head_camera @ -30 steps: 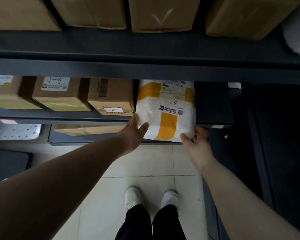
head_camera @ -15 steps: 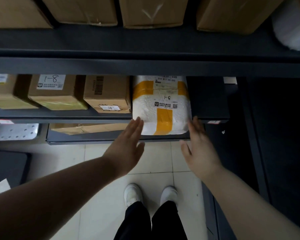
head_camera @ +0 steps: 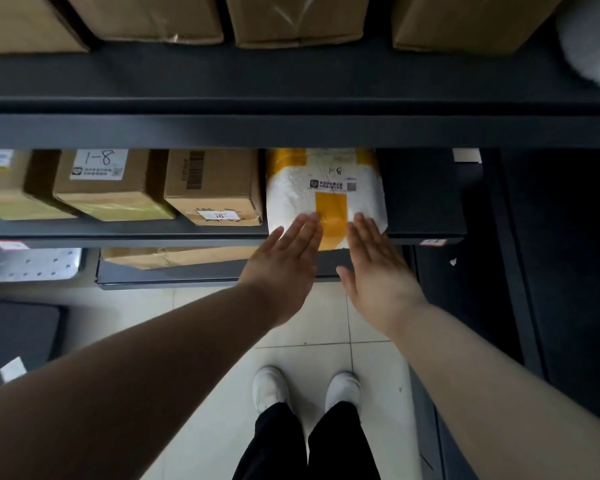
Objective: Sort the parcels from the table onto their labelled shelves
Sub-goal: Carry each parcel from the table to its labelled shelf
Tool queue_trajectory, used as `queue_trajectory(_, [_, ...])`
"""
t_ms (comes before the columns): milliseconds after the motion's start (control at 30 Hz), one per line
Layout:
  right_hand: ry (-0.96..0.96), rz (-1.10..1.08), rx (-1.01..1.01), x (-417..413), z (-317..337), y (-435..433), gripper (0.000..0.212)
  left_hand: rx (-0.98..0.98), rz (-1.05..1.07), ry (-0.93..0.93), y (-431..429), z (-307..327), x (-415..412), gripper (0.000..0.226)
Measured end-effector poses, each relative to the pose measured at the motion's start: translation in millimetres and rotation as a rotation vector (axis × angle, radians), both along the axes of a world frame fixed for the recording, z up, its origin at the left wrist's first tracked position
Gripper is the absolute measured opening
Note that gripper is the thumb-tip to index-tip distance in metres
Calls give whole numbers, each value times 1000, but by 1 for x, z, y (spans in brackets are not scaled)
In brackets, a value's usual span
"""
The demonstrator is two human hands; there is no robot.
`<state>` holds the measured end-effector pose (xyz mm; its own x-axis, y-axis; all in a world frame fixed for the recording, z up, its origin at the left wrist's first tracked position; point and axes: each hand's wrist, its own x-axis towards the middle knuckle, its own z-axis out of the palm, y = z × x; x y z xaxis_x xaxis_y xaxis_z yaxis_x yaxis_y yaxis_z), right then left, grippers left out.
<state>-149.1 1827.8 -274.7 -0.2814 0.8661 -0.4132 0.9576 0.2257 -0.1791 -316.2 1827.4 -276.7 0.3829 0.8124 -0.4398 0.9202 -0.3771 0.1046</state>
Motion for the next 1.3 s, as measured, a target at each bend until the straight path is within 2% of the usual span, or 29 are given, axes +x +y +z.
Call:
queue_trajectory(333, [4, -1, 6, -6, -4, 52, 65, 52, 22, 71, 50, -6, -2, 61])
queue_trajectory(633, [49, 43, -39, -1, 22, 44, 64, 62, -40, 139, 34, 18, 4, 62])
queue_trajectory(867, [58, 189, 0, -5, 85, 7, 63, 97, -49, 197, -5, 95, 0, 60])
queue_trajectory(1000, [72, 201, 82, -5, 138, -15, 64, 142, -83, 224, -28, 148, -7, 60])
queue_trajectory(1133, [71, 130, 161, -3, 196, -45, 65, 205, -99, 220, -44, 200, -14, 60])
queue_trajectory(1300, [-17, -66, 313, 7, 264, -91, 65, 253, -187, 115, -64, 265, -22, 60])
